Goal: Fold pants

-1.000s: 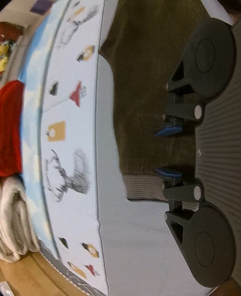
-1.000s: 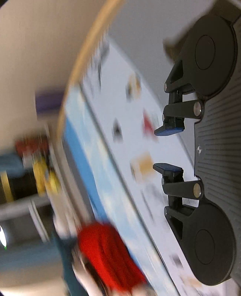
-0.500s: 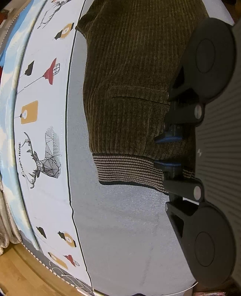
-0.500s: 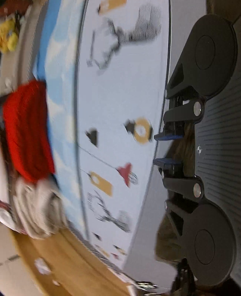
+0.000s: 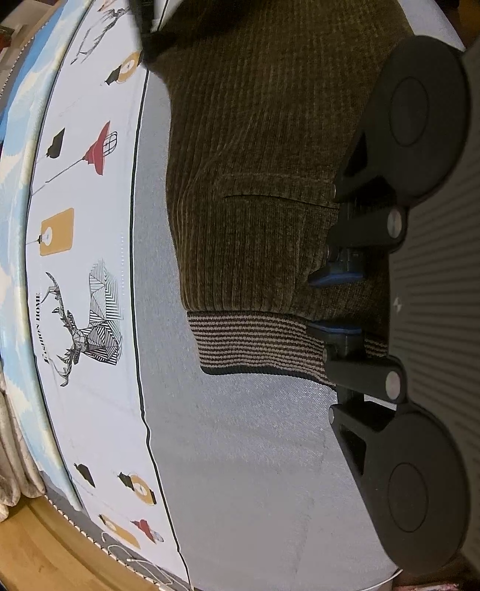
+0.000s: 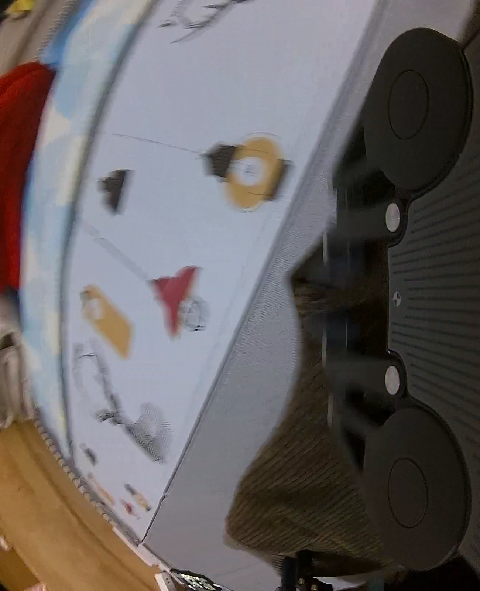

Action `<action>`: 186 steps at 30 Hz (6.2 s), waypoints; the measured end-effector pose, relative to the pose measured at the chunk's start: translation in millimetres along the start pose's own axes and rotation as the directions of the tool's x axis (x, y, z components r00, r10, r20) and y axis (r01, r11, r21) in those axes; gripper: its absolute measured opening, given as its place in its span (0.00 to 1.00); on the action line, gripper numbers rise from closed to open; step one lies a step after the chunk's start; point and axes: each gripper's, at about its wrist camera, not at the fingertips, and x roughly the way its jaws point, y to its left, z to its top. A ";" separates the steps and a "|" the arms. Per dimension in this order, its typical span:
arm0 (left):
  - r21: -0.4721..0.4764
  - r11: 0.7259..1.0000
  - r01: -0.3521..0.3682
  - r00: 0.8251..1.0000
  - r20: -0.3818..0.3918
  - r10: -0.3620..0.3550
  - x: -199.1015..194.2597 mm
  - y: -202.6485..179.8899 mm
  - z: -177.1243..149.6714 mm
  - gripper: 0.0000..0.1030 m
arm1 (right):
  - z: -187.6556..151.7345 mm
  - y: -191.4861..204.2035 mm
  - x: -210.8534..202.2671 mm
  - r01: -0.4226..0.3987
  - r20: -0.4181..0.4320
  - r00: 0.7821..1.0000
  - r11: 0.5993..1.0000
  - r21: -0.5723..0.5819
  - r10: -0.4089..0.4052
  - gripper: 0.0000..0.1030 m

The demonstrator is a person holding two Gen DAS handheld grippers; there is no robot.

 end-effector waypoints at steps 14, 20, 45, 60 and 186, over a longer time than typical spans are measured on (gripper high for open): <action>-0.050 0.998 0.044 0.999 0.005 -0.044 -3.3 9.0 2.4 0.25 | 10.4 -0.3 -45.4 -0.069 0.146 0.988 0.996 0.062 0.059 0.17; -0.030 0.999 0.027 1.000 0.005 -0.027 -3.4 3.7 3.2 0.26 | -8.1 22.8 -29.7 -0.097 -0.042 0.995 0.984 -0.149 0.092 0.23; -0.038 0.998 0.040 0.999 0.012 -0.039 -6.4 5.2 4.2 0.33 | -23.8 14.9 -29.8 0.071 -0.059 0.995 0.982 -0.177 -0.083 0.27; -0.063 0.998 0.024 0.986 0.164 -0.013 -41.1 -31.6 22.5 0.62 | -91.7 -95.4 -282.3 0.276 0.351 0.842 0.886 0.374 -0.410 0.45; 0.079 0.979 0.186 0.969 0.152 -0.197 -40.4 -162.8 52.9 0.72 | -296.6 -61.9 -236.2 0.393 -0.103 0.920 0.889 0.234 -0.379 0.39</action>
